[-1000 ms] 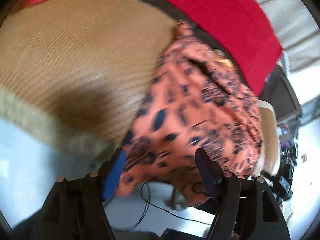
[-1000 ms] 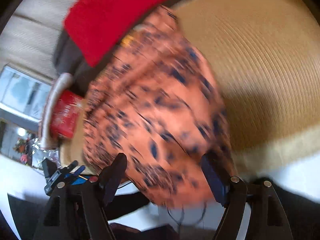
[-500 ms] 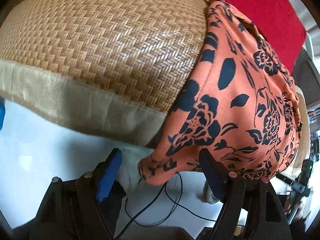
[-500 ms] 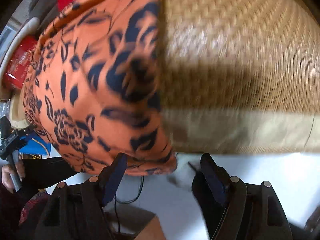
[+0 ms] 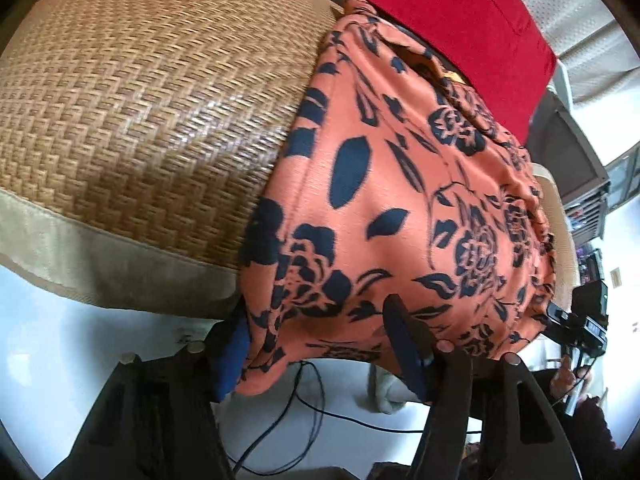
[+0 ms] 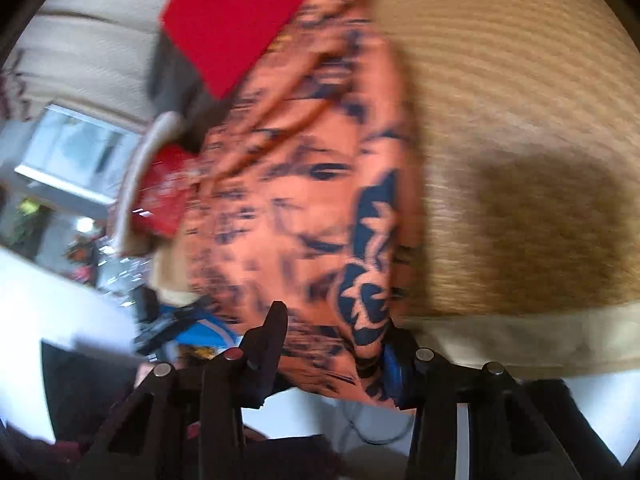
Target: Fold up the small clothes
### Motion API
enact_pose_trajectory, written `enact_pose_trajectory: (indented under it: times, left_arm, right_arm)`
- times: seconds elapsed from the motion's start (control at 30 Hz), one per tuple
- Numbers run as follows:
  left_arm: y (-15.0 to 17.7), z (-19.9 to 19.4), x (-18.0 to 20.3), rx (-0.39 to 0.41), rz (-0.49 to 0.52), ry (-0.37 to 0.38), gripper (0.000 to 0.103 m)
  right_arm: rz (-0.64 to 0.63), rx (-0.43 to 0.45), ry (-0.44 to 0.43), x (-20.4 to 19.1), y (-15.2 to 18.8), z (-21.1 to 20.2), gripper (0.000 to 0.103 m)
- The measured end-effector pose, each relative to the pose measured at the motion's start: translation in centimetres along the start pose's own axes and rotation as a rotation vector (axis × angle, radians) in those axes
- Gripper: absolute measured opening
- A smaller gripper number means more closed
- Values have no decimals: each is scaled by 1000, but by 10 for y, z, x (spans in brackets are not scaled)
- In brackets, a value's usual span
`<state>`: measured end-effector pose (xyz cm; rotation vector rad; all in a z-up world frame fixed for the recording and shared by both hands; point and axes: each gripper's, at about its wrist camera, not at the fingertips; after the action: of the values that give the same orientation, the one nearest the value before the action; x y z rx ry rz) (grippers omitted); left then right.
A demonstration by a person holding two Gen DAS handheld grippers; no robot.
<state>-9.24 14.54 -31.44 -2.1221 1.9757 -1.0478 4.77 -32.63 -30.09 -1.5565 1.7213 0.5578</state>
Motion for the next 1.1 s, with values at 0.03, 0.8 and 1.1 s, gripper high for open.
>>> enact_pose_trajectory:
  times: [0.03, 0.8, 1.1]
  left_arm:
    - [-1, 1, 4, 0, 7, 24, 58]
    - [-47, 64, 126, -21, 170, 70, 13]
    - [-57, 101, 138, -123, 84, 66, 37]
  right_arm:
    - [-11, -5, 0, -6, -1, 4, 47]
    - [-169, -12, 117, -99, -3, 72, 22]
    - [66, -88, 98, -68, -10, 90, 20]
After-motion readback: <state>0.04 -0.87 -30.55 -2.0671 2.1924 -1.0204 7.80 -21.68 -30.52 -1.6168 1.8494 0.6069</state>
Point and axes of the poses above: each gripper's, at about its wrist camera, not at the fingertips, and z roughly the way its jaws point, x to its right, y to its underside, and after that the axes turned 12 degrees about z, right-handed
